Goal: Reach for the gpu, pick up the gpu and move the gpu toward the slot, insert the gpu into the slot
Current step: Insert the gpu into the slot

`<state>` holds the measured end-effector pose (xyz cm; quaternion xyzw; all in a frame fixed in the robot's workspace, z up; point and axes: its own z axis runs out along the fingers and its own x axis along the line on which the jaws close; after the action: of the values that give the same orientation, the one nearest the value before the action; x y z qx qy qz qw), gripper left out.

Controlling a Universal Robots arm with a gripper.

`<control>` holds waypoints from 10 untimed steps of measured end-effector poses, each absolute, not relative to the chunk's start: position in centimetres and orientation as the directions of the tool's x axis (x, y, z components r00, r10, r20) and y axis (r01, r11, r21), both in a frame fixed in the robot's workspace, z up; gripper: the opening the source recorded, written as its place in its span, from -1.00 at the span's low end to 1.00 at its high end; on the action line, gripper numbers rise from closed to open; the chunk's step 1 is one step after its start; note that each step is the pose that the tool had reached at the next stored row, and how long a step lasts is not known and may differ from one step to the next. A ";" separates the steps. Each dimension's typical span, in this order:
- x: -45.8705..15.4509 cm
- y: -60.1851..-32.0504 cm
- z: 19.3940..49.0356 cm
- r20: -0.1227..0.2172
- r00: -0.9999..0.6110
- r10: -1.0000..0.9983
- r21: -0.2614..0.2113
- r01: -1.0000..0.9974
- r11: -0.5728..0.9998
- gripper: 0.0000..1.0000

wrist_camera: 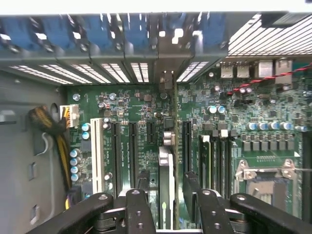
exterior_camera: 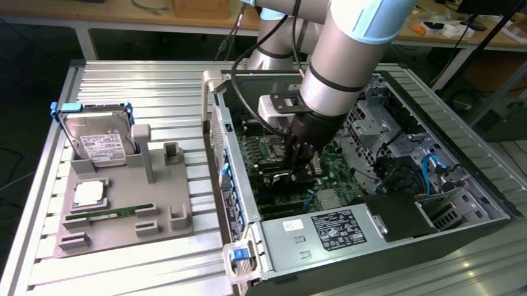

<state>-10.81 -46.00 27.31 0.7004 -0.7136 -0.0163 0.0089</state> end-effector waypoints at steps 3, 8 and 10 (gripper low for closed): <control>-10.8 -46.0 28.3 -0.010 -0.019 -1.000 0.032 -0.999 0.018 -0.18; -10.8 -46.0 28.7 -0.010 -0.019 -1.000 0.030 -0.999 0.018 -0.34; -10.8 -46.0 28.7 -0.010 -0.019 -1.000 0.030 -0.999 0.018 -0.47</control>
<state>-10.84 -45.97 28.74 0.7004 -0.7136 -0.0143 0.0069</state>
